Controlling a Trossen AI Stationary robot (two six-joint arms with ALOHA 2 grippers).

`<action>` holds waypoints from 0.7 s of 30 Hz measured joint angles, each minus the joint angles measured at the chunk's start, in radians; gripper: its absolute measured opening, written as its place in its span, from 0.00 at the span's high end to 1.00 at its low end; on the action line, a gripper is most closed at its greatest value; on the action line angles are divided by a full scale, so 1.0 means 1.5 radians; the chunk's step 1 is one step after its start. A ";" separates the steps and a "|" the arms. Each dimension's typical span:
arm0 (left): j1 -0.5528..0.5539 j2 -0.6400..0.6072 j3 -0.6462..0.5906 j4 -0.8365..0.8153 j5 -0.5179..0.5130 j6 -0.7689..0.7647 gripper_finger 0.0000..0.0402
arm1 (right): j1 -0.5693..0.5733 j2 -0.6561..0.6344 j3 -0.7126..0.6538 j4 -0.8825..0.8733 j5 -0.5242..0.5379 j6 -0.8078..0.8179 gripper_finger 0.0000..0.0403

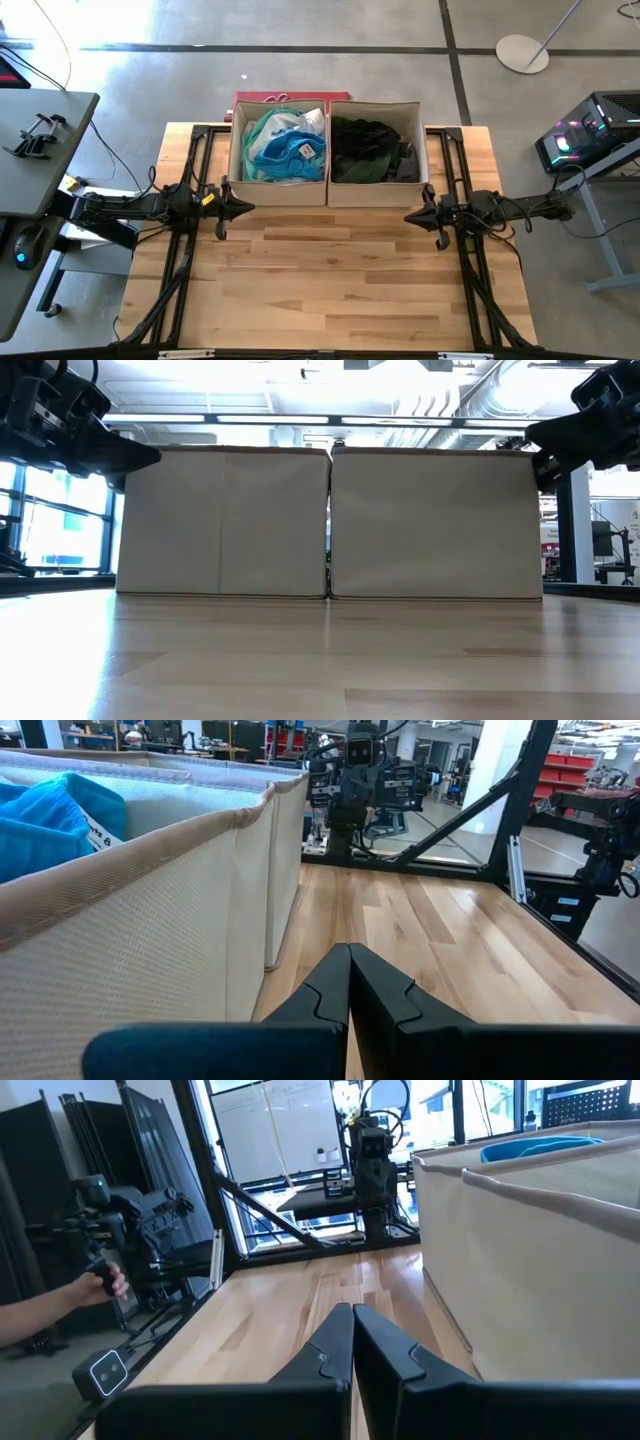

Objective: Sort clothes
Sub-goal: Return to Home Position

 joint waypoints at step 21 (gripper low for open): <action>0.000 0.000 0.000 0.000 -0.003 0.017 1.00 | 0.000 0.001 0.000 0.001 0.002 -0.167 1.00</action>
